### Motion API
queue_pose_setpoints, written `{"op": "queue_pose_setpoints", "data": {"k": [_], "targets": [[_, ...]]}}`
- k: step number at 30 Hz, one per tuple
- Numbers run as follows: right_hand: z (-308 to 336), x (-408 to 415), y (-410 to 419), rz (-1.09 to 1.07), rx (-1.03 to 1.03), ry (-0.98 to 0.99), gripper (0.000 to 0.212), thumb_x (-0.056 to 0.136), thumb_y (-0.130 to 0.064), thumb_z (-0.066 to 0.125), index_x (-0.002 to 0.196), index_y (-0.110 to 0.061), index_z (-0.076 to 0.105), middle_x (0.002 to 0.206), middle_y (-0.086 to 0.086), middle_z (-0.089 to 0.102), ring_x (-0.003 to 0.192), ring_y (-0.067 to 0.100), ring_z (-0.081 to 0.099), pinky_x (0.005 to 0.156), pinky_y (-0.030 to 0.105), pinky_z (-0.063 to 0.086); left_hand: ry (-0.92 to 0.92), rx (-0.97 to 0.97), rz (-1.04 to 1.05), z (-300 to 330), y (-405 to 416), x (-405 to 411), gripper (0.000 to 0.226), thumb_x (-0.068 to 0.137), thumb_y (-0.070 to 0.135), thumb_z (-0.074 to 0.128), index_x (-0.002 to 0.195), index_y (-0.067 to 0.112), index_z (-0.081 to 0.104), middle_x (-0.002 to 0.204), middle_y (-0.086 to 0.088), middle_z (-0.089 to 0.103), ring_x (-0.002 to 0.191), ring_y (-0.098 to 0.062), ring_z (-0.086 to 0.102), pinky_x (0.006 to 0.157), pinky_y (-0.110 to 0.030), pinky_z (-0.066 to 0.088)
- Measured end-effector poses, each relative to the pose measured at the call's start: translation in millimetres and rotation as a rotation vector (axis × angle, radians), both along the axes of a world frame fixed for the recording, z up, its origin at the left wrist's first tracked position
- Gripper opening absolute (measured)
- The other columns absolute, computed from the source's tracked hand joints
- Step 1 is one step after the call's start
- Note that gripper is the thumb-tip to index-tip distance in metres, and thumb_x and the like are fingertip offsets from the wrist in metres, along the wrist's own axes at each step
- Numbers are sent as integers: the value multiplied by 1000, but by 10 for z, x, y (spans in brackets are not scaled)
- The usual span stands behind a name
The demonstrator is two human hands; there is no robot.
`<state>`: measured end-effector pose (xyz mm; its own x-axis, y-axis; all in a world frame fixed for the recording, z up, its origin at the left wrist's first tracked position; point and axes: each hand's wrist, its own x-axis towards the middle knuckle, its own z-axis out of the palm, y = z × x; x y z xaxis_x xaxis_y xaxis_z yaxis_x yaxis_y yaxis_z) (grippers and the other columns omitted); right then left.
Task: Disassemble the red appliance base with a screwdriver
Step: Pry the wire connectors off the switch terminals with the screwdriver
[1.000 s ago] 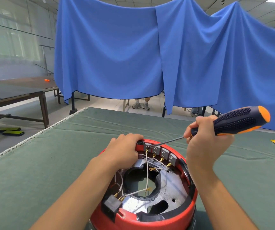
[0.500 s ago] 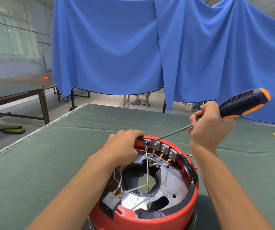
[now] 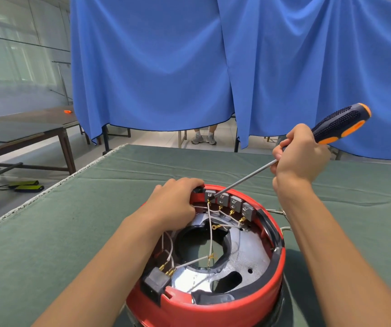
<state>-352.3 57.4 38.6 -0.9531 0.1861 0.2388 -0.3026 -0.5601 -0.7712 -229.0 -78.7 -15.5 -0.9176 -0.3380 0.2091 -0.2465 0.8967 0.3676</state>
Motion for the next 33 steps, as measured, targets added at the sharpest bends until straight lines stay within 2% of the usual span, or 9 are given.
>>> {"op": "queue_pose_setpoints", "data": {"k": [4,8,12,17,22,27,33], "targets": [[-21,-16,-5,10,25,-12,28,72,-6,49,51,-12,31,38,-4,31,38,17,26,43,17,21,2,8,-2,1,-2,3,58,80,11,54,133,34,44,133,6,53,124,-23,43,100,-41,31],[-44,176,-54,19,104,112,13,65,-14,49,60,-8,38,42,1,31,37,18,27,40,17,22,10,14,0,-8,-13,1,58,82,9,52,134,33,44,134,5,52,125,-22,43,103,-40,31],[80,324,19,17,33,206,20,65,-13,48,54,-12,31,39,-4,27,37,18,25,39,14,22,13,9,9,-8,-17,-12,59,83,9,51,137,33,42,136,6,51,126,-22,42,105,-41,30],[49,431,64,-11,13,290,18,67,-9,48,56,-10,33,43,-3,24,41,18,23,40,15,21,6,4,12,-7,-16,-10,59,84,9,49,137,33,42,137,5,50,126,-22,42,104,-41,31],[-32,432,31,-10,-19,285,12,68,-7,47,58,-7,40,41,-5,29,40,17,26,39,14,23,7,11,14,7,8,-1,58,84,9,48,137,33,42,136,6,51,126,-22,42,104,-42,30],[-65,423,21,6,-3,284,13,67,-8,47,58,-3,40,45,3,28,42,19,25,40,15,24,9,21,8,23,24,14,57,83,9,49,134,33,44,134,5,53,125,-23,43,102,-41,30],[-21,413,-8,29,40,302,22,67,-10,48,55,-13,30,41,-4,27,37,17,25,40,14,23,-7,19,7,25,28,17,57,83,11,52,135,33,44,134,5,52,124,-23,43,102,-43,31]]}}
